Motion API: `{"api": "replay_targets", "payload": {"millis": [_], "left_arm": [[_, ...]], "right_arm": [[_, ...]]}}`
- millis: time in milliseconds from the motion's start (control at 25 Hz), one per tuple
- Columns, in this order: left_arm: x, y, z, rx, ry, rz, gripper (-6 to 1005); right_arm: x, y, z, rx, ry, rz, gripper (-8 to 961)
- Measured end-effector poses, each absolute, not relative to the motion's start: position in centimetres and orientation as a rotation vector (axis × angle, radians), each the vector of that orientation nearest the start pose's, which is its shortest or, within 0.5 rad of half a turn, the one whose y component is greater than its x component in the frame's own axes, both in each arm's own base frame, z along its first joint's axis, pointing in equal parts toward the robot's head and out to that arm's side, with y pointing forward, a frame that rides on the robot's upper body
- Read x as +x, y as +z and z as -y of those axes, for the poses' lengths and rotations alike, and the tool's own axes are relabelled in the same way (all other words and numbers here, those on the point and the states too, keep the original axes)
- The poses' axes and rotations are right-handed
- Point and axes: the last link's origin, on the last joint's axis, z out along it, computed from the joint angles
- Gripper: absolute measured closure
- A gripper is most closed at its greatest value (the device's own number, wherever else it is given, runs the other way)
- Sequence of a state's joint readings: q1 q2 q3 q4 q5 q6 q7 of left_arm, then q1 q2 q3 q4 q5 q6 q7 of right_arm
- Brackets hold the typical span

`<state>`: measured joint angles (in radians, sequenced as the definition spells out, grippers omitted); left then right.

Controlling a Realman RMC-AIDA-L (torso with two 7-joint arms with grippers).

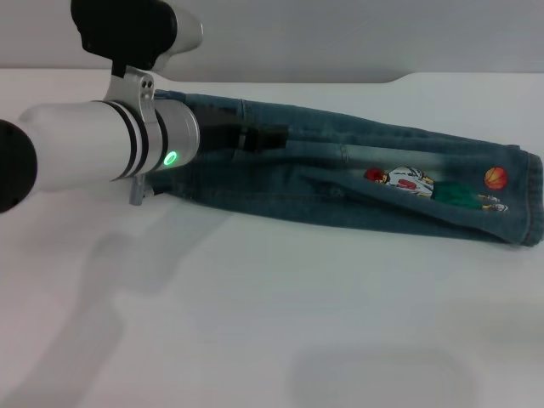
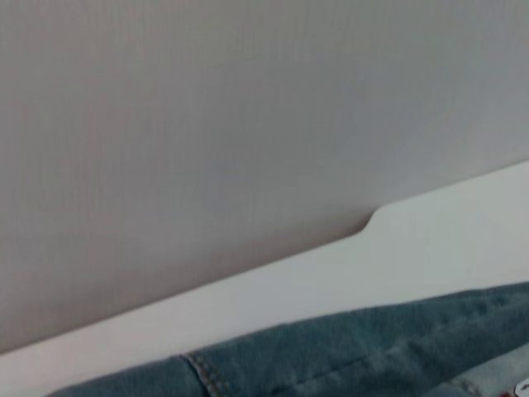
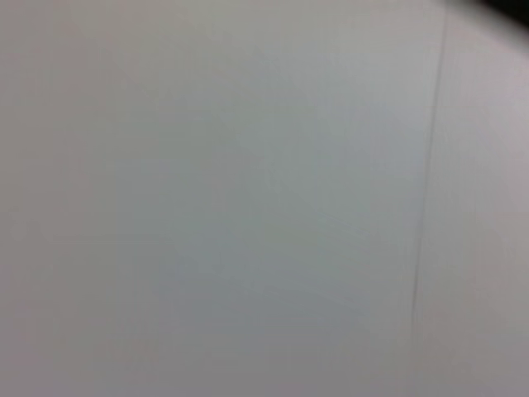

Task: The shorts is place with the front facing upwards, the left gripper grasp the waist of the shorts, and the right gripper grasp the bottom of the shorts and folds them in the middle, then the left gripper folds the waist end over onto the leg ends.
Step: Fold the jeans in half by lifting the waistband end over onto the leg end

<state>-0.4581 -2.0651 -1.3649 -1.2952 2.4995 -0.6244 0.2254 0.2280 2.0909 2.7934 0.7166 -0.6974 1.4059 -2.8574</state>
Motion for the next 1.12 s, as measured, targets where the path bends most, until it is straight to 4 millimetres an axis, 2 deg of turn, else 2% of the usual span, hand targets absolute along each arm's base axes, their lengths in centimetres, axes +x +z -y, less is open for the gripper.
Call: {"api": "replay_targets", "payload": {"millis": [120, 240, 320, 520, 720, 800, 840, 880, 1120], "left_arm": [[-14.9, -4.5, -38.7, -2.246, -0.256, 0.854, 155], [-14.4, -3.8, -38.6, -2.235, -0.28, 0.831, 155], [-14.3, -3.3, -38.6, -2.224, -0.285, 0.814, 155], [-14.4, -2.8, -38.6, -2.207, -0.29, 0.802, 155], [-14.9, -2.1, -39.0, -2.184, -0.277, 0.808, 154], [-15.3, -1.7, -39.2, -2.171, -0.262, 0.818, 154], [-15.6, -1.4, -39.3, -2.161, -0.253, 0.827, 154], [-15.6, -1.4, -39.3, -2.161, -0.253, 0.827, 154], [-16.2, 0.1, -40.2, -2.125, -0.203, 0.849, 154]], "right_arm": [[37.8, 21.1, -27.1, -1.074, 0.582, -0.164, 812], [39.0, 20.6, -28.6, -1.156, 0.627, -0.412, 812], [38.8, 20.4, -29.8, -1.23, 0.621, -0.54, 812], [36.6, 19.7, -31.9, -1.397, 0.586, -0.741, 813], [34.0, 18.1, -33.3, -1.584, 0.531, -0.807, 815], [33.6, 16.9, -33.5, -1.636, 0.508, -0.805, 829], [33.5, 15.6, -33.6, -1.681, 0.501, -0.776, 842], [33.5, 15.6, -33.6, -1.681, 0.501, -0.776, 856], [32.3, 11.4, -34.3, -1.833, 0.494, -0.693, 921]]}}
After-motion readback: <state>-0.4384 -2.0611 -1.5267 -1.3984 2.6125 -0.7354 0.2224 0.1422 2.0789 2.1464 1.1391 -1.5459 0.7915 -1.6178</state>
